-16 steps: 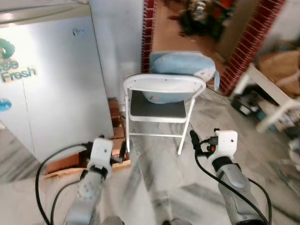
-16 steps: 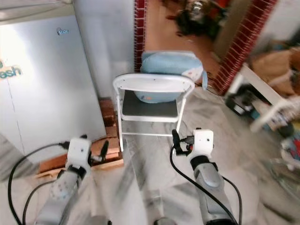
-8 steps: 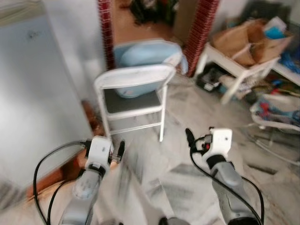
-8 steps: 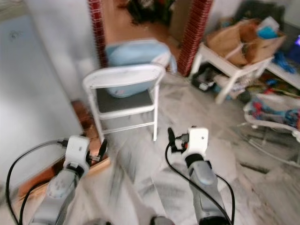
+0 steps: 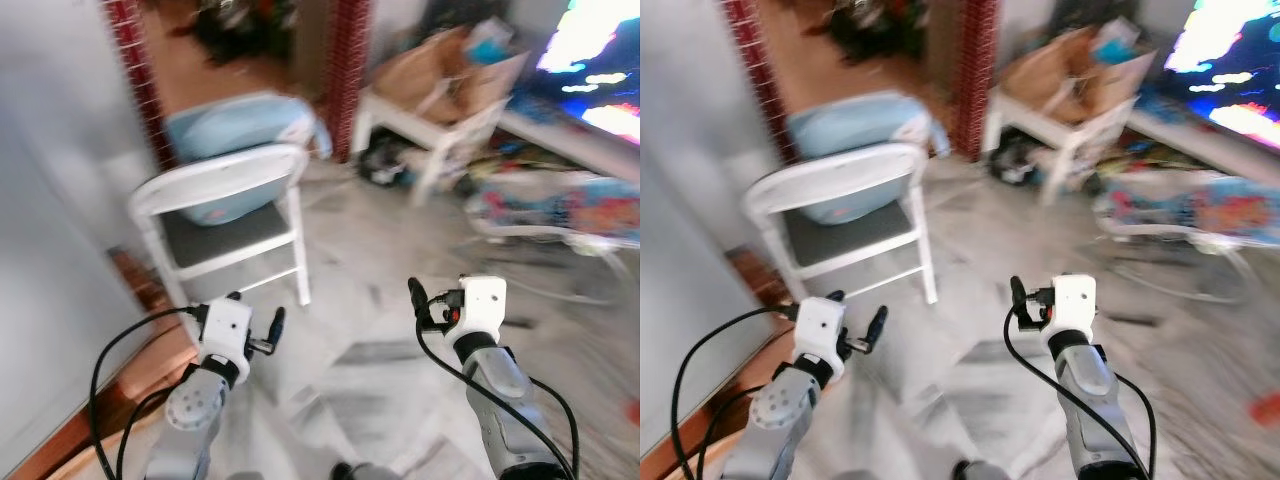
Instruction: Restocking fridge
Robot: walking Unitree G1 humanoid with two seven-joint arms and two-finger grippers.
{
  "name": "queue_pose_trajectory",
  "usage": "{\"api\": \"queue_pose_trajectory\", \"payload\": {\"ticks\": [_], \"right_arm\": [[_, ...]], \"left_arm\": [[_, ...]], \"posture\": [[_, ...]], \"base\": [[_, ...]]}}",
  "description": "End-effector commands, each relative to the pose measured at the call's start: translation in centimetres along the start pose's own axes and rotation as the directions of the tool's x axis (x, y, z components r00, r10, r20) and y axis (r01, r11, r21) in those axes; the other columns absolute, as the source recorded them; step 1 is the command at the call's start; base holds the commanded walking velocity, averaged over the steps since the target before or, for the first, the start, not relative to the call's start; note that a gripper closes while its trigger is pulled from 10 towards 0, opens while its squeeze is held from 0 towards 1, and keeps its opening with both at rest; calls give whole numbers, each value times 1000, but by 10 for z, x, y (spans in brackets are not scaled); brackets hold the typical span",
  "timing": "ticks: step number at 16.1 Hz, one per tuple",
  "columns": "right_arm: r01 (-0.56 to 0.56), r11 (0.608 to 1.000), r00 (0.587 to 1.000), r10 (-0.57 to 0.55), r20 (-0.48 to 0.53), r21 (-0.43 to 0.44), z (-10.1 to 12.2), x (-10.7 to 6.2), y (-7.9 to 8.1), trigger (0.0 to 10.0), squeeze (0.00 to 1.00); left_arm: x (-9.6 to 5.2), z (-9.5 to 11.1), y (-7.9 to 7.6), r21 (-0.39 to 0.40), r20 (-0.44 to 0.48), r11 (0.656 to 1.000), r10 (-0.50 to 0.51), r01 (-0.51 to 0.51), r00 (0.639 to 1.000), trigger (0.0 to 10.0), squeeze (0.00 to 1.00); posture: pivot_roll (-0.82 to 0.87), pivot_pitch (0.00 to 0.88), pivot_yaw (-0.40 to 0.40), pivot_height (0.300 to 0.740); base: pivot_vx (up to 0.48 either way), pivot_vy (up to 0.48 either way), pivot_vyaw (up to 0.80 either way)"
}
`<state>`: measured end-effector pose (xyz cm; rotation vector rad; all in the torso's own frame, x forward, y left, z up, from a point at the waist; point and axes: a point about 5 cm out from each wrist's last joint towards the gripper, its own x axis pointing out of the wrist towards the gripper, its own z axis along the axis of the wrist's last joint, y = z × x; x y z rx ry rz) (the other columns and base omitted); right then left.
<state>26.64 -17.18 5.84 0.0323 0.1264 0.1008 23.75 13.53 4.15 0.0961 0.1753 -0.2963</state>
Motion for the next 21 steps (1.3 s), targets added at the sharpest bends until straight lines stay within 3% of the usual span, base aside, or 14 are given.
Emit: {"api": "queue_pose_trajectory", "payload": {"ticks": [1,5,12,21], "right_arm": [[1,1000,1000,-1,3,-8,2,0,-1,10000,0],[12,1000,1000,-12,0,-6,2,-1,-5,10000,0],[4,1000,1000,-4,-10,3,-2,-6,1,10000,0],[32,999,999,-32,-20,19,-5,-21,-3,10000,0]], "left_arm": [[-1,-2,1,-7,-8,1000,0,0,1000,10000,0],[-1,1,-6,-4,0,999,-48,48,999,10000,0],[-4,1,-5,-15,-2,999,-42,42,999,10000,0],[-9,-4,-3,-21,-14,999,-24,24,1000,10000,0]], "posture": [[124,23,-13,740],[119,16,-13,740],[121,13,-17,740],[118,13,-32,740]], "base": [[0,0,-800],[0,0,-800],[0,0,-800],[0,0,-759]]}}
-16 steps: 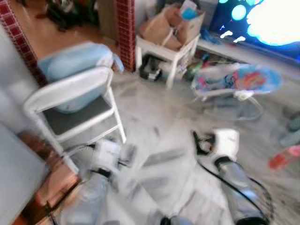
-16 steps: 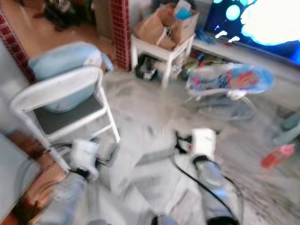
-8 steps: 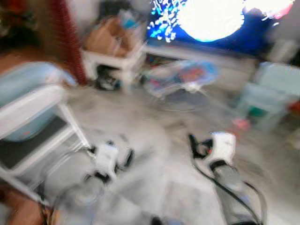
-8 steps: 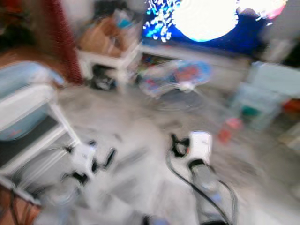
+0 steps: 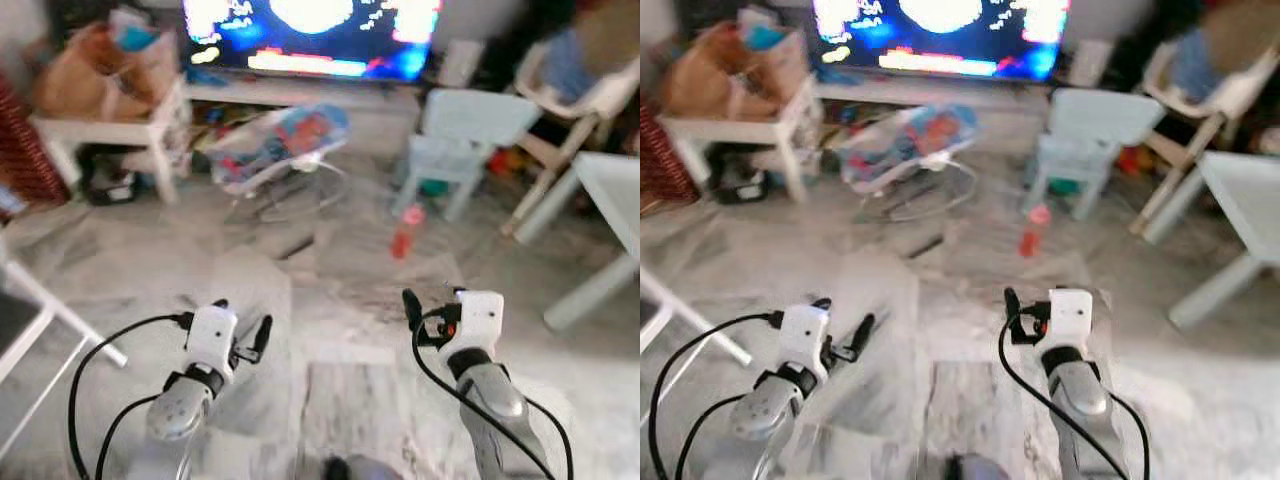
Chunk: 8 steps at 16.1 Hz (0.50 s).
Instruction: Restocking fridge
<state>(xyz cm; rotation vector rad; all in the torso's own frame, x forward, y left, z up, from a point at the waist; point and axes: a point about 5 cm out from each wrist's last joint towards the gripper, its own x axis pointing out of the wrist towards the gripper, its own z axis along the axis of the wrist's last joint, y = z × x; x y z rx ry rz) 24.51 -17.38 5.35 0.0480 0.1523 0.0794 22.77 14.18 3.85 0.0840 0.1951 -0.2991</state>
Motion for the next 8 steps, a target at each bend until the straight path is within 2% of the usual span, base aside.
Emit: {"api": "queue_pose_trajectory", "payload": {"ticks": [1,5,8], "right_arm": [[16,1000,1000,-17,9,6,3,-1,-2,10000,0],[8,1000,1000,-7,21,0,6,2,1,10000,0],[17,1000,1000,-17,25,-5,8,2,-2,10000,0]], "left_arm": [[1,2,-7,-6,6,1000,-23,23,1000,10000,0],[6,5,-4,2,19,1000,-25,25,1000,10000,0],[6,5,-3,4,17,1000,-24,24,1000,10000,0]], "posture": [[114,13,-23,740],[110,17,-18,740],[108,17,-18,740]], "base": [[0,0,0],[0,0,0],[0,0,0]]}}
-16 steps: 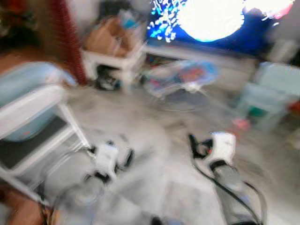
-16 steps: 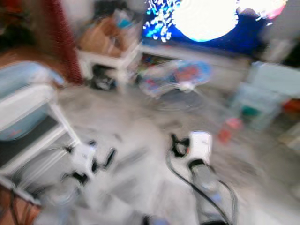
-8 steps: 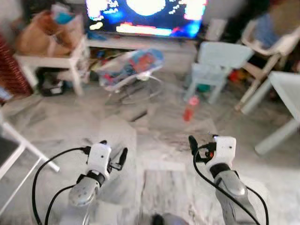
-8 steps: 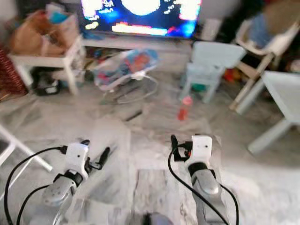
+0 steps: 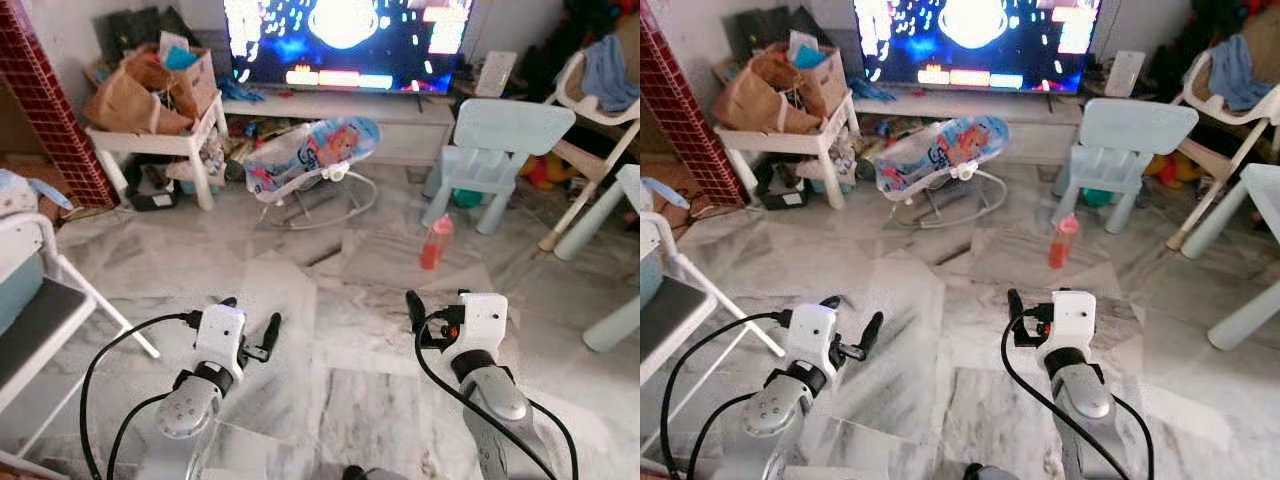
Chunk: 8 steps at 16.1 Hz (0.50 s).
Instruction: Restocking fridge
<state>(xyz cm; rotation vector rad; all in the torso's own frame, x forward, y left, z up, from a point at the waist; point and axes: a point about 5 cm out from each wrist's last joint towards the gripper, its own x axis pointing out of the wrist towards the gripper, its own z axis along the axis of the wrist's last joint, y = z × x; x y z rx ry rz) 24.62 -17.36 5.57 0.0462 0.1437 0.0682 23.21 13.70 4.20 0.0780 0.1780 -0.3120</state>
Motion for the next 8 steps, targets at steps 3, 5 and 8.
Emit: {"api": "queue_pose_trajectory", "payload": {"ticks": [3,5,8], "right_arm": [[4,1000,1000,-4,12,-5,5,0,0,10000,0],[3,1000,1000,-3,9,-5,4,0,0,10000,0],[1,1000,1000,-1,5,-9,4,0,0,10000,0]], "left_arm": [[1,0,-2,-3,-1,1000,-17,17,1000,10000,0],[1,-1,-2,-4,-2,1000,-18,18,1000,10000,0],[1,-1,-1,0,-2,1000,-12,12,1000,10000,0]], "posture": [[106,21,-20,740],[106,21,-21,740],[106,21,-22,740]], "base": [[0,-245,0],[0,-444,-400],[0,-381,-800]]}}
